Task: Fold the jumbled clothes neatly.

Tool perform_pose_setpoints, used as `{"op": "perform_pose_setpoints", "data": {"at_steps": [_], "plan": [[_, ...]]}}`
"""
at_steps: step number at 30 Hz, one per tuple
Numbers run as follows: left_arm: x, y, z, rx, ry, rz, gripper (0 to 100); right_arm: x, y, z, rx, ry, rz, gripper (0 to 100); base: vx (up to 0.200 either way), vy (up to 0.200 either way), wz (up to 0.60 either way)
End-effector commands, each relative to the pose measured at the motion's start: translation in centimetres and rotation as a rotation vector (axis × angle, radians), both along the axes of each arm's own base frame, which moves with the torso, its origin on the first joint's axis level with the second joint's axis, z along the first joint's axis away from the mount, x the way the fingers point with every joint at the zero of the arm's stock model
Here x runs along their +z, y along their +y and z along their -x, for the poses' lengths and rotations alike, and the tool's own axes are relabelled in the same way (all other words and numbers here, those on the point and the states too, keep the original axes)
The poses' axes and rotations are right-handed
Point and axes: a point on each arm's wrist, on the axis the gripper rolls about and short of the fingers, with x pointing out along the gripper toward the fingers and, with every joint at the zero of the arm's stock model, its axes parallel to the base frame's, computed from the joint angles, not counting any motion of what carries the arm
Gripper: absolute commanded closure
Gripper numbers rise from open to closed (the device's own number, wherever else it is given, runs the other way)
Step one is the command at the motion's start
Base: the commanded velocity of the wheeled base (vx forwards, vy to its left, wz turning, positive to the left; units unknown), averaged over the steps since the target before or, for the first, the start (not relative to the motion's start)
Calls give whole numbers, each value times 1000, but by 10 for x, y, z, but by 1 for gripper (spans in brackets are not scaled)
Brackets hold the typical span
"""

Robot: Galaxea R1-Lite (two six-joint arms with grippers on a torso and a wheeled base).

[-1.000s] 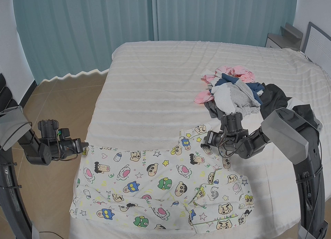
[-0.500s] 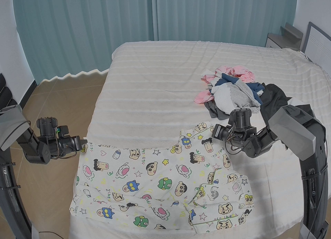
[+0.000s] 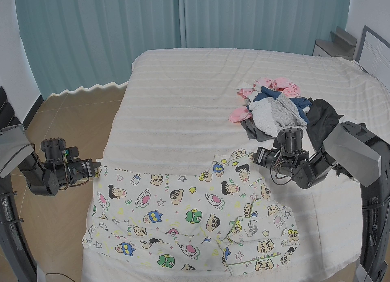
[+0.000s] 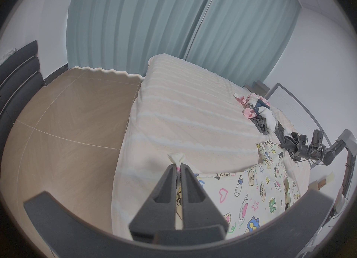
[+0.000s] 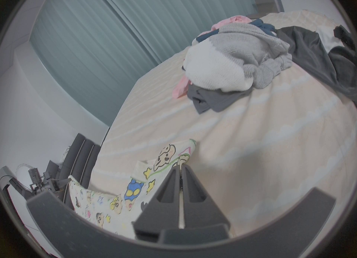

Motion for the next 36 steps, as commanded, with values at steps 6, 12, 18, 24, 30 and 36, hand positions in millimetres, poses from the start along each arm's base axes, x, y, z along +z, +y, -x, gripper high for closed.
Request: {"op": "perform_pose_setpoints", "data": {"at_steps": [6, 12, 18, 24, 30, 36], "plan": [[2, -1, 3, -1, 1, 0, 100, -12, 1, 3, 12, 50, 14, 100, 0, 0, 0], [1, -1, 3, -2, 4, 1, 100, -19, 1, -1, 10, 28, 10, 0, 0, 0, 0], [1, -1, 3, -3, 3, -1, 100, -27, 7, -1, 34, 37, 2, 0, 0, 0, 0], [0, -2, 5, -3, 10, 0, 100, -33, 14, 1, 55, 48, 3, 0, 0, 0, 0], [-1, -2, 5, -3, 13, 1, 100, -34, 26, -1, 77, 28, 0, 0, 0, 0, 0], [2, -2, 8, -3, 8, -1, 100, -29, 27, -2, 77, -5, -3, 100, 0, 0, 0]]}}
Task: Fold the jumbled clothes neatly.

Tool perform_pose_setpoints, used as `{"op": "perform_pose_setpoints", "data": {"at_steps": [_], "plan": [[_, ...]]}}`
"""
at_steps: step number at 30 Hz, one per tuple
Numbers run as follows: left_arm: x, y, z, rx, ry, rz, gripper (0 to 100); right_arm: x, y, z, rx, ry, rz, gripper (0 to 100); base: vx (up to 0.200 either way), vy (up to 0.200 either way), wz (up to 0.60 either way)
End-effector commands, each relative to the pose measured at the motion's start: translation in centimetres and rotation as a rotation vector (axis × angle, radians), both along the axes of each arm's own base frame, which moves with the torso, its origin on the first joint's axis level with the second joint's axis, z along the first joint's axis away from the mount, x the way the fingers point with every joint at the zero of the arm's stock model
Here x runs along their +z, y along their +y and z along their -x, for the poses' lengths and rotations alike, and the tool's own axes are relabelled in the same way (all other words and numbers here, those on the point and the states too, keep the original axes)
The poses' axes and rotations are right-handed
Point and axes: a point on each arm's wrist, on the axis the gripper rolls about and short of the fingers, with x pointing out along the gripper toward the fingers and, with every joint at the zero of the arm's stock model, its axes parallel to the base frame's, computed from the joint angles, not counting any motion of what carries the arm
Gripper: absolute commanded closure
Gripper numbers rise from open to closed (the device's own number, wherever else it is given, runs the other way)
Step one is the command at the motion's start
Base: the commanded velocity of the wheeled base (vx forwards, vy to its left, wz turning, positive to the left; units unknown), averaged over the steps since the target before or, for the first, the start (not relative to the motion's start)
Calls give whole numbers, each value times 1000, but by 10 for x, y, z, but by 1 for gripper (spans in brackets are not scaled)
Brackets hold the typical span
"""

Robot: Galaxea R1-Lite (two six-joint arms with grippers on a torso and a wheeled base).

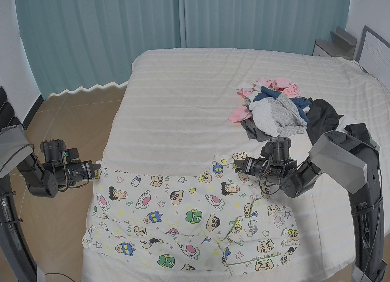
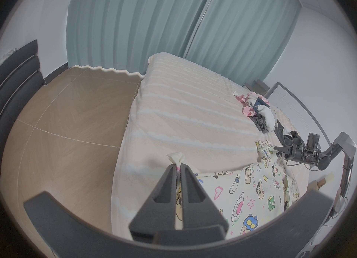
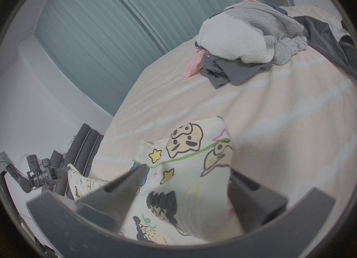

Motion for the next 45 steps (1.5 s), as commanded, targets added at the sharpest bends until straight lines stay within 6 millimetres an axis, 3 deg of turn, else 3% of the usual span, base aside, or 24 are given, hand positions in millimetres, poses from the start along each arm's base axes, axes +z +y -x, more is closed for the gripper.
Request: {"op": "perform_pose_setpoints", "data": {"at_steps": [1, 11, 15, 24, 31, 36, 45], "plan": [[5, 0, 2, 0, -8, -1, 100, 4, -2, -2, -7, -30, -13, 100, 0, 0, 0], [16, -1, 6, -2, -36, -6, 100, 23, -14, 17, 2, -61, -34, 100, 0, 0, 0], [22, -3, 22, -25, -15, -16, 100, 29, -19, 29, 25, -37, -44, 100, 0, 0, 0], [29, -5, 34, -64, -29, -41, 100, 42, -26, 56, 101, -35, -77, 100, 0, 0, 0], [27, -4, 48, -94, -18, -55, 100, 41, -33, 73, 136, -25, -84, 100, 0, 0, 0], [31, 3, 67, -120, -20, -41, 100, 38, -40, 97, 172, 5, -81, 100, 0, 0, 0], [14, 10, 99, -156, 35, -52, 100, 19, -49, 135, 240, 36, -25, 100, 0, 0, 0]]}}
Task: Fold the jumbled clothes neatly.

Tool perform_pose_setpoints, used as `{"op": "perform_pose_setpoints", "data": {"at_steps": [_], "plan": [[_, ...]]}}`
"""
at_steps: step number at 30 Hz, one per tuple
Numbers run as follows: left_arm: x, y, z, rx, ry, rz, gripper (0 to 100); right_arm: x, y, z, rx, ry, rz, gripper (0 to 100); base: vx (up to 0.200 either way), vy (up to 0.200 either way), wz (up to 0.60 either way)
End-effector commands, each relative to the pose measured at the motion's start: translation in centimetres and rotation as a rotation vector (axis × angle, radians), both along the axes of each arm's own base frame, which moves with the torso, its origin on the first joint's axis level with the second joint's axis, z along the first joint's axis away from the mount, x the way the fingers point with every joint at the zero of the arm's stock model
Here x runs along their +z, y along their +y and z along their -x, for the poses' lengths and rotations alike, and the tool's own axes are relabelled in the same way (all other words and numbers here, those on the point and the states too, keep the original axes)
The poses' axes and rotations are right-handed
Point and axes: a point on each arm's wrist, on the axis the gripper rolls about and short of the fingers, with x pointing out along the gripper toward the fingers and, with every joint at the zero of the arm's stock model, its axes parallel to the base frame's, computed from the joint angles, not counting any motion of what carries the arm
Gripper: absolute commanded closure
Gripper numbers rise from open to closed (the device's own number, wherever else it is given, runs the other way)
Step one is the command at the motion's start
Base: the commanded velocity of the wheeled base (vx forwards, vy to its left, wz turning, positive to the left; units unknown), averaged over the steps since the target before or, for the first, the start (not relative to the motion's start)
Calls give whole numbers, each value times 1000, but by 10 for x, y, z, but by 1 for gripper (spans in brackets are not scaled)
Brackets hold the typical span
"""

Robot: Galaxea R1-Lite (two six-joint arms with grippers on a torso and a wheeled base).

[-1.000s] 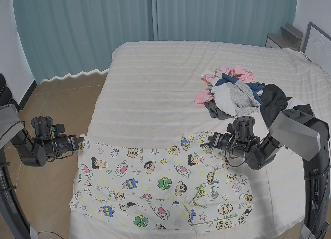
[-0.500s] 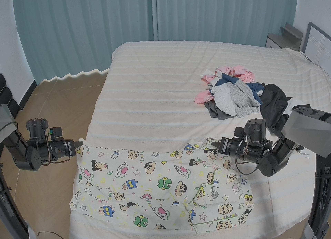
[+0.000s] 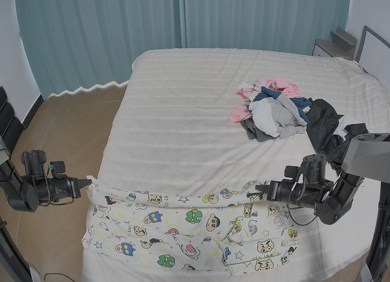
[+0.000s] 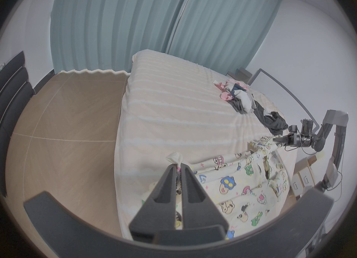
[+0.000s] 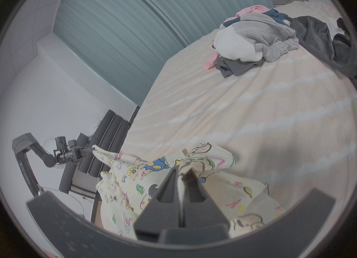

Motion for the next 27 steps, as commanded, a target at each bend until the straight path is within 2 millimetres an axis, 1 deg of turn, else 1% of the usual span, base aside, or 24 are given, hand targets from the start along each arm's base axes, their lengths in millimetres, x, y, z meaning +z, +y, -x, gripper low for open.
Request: {"op": "perform_pose_setpoints", "data": {"at_steps": [1, 3, 4, 10, 12, 13, 15, 18, 22, 27], "plan": [[-9, 5, 22, -7, 34, -11, 100, -8, -5, 23, 32, 16, 28, 100, 0, 0, 0], [-10, 5, 25, -12, 40, -14, 100, -10, -6, 26, 37, 20, 36, 100, 0, 0, 0], [-14, 4, 31, -18, 57, -16, 100, -13, -8, 33, 45, 25, 49, 100, 0, 0, 0], [-23, 0, 44, -43, 97, -4, 100, -26, -13, 52, 82, 62, 55, 100, 0, 0, 0], [-24, 0, 45, -44, 104, -2, 100, -29, -14, 54, 82, 70, 56, 100, 0, 0, 0], [-27, -2, 48, -45, 120, 3, 100, -35, -15, 56, 83, 76, 62, 100, 0, 0, 0], [-28, -2, 51, -46, 130, 5, 100, -40, -17, 58, 82, 82, 67, 100, 0, 0, 0], [-31, -2, 56, -63, 132, -19, 100, -47, -20, 65, 89, 99, 80, 100, 0, 0, 0], [-33, -2, 59, -62, 140, -21, 100, -52, -22, 74, 109, 120, 96, 100, 0, 0, 0], [-35, -3, 63, -64, 155, -19, 100, -53, -24, 79, 126, 135, 95, 100, 0, 0, 0]]}}
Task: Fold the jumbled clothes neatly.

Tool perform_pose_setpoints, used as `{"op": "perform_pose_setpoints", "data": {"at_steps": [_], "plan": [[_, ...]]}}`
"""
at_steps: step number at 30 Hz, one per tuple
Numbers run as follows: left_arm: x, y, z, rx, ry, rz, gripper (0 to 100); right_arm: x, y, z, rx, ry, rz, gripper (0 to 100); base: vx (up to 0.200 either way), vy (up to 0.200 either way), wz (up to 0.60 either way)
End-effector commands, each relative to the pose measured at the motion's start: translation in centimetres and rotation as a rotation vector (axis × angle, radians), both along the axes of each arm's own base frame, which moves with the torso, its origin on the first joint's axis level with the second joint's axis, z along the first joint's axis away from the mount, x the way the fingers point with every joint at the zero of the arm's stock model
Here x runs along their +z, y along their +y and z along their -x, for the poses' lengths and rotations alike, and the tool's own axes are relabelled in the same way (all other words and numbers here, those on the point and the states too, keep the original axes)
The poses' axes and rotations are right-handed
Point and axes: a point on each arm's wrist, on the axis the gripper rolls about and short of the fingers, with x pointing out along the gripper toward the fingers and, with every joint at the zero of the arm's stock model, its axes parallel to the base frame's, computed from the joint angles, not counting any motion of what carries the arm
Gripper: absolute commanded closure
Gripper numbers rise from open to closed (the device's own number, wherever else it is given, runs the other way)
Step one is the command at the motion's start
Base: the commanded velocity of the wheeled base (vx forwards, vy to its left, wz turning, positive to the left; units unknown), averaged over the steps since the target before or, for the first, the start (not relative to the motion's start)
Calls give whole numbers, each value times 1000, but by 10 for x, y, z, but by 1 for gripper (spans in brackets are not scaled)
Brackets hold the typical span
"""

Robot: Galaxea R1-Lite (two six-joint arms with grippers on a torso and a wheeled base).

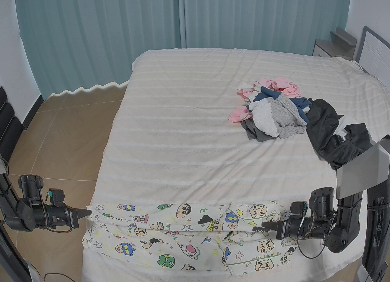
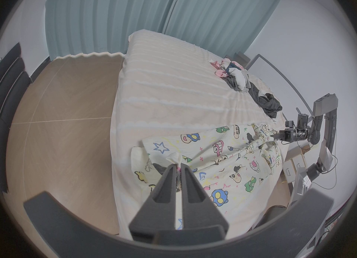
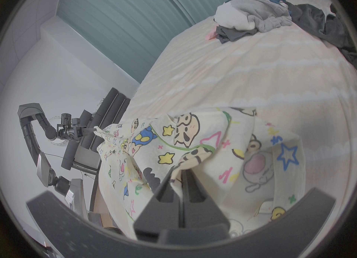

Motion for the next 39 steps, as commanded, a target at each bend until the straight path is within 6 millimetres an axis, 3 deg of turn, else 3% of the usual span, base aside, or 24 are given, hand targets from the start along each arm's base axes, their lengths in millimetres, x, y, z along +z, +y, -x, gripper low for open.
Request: {"op": "perform_pose_setpoints", "data": {"at_steps": [1, 25, 26, 34, 37, 39], "plan": [[-4, -1, 4, 1, 22, 7, 100, -9, -3, 5, -3, 48, 15, 100, 0, 0, 0], [-25, 0, 11, -21, 98, 4, 100, -22, -9, 0, -24, 65, 38, 100, 0, 0, 0], [-25, 0, 11, -21, 98, 4, 0, -22, -9, 0, -24, 65, 38, 0, 0, 0, 0], [-33, 2, 6, -11, 109, 6, 0, -21, -9, -2, -27, 56, 37, 0, 0, 0, 0], [-32, 8, 5, 14, 78, 1, 0, -12, -11, -4, -36, 21, 27, 0, 0, 0, 0], [-27, 15, 2, 72, 48, 19, 0, 6, -15, -8, -60, -43, 8, 0, 0, 0, 0]]}}
